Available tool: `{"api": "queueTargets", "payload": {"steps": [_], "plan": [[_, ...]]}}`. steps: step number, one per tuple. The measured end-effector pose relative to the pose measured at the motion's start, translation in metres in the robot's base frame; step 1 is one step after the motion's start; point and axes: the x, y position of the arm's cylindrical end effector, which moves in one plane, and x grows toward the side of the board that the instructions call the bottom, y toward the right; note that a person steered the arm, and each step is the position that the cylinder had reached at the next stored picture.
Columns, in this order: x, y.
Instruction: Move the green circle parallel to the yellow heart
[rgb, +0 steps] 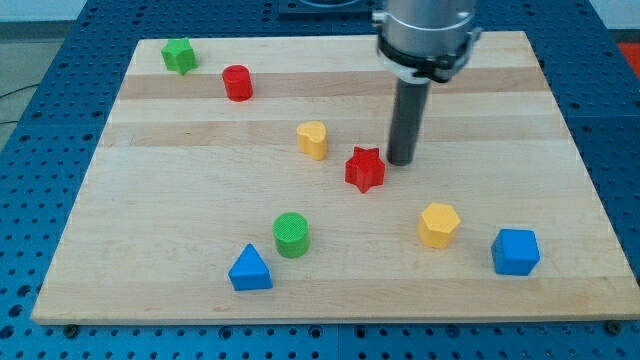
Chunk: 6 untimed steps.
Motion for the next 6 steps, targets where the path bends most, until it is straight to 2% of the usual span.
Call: {"api": "queueTargets", "payload": {"steps": [1, 2, 3, 4, 5, 6], "plan": [[0.036, -0.01], [0.051, 0.022], [0.12, 0.019], [0.155, -0.027], [0.146, -0.04], [0.133, -0.105]]}}
